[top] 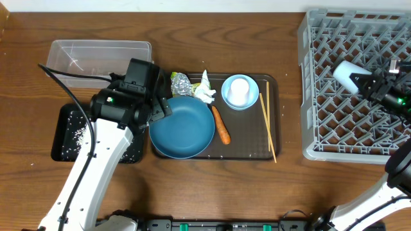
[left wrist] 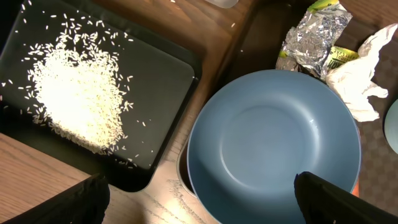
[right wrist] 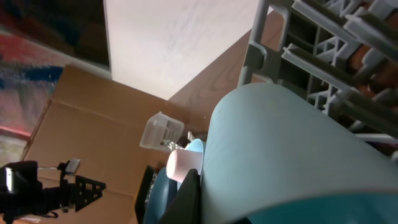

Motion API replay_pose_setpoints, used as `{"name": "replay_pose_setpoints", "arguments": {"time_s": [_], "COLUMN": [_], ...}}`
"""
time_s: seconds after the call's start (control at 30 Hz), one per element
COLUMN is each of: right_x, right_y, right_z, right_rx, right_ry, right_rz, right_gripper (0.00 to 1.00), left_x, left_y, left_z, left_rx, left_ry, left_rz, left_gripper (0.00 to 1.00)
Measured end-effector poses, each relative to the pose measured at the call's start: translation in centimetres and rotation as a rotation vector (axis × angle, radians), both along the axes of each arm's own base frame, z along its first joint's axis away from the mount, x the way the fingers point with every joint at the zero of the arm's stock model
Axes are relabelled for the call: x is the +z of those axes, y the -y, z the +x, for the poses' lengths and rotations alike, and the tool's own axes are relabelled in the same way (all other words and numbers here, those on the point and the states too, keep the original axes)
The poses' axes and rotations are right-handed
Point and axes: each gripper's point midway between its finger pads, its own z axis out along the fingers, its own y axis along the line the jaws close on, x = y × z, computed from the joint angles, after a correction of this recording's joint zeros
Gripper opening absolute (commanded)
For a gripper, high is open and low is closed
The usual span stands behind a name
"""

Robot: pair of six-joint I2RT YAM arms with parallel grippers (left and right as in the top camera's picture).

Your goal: Sort waste into correct bins and load items into the dishwasher rack

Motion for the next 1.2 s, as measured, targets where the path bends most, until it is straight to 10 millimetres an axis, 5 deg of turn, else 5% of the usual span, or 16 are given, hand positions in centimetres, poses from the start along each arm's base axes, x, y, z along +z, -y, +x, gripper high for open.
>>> {"name": "replay_pose_setpoints", "arguments": {"time_s": [0.37,1.03,1.2], "right_x": [-0.1,-0.2,-0.7], "right_y": [2.1,1.7,1.7], "right_z": [-0.8,-1.6,-1.7], "right_rx": [-0.057,-0.056,-0.061], "right_ry": [-0.032,-0.079,-0.096], "right_rz": [0.017,0.027,0.000], "right_gripper": [0.04,0.03,0.16], "left_x": [0.0,0.0,0.0], "left_y": [0.0,0.0,0.0], "left_z": [0.0,0.0,0.0], "left_rx": [0.000,0.000,0.000], "left_ry": [0.000,0.000,0.000], "left_rz": [0.000,0.000,0.000], "left_gripper": [0.98,0.98,0.98]}}
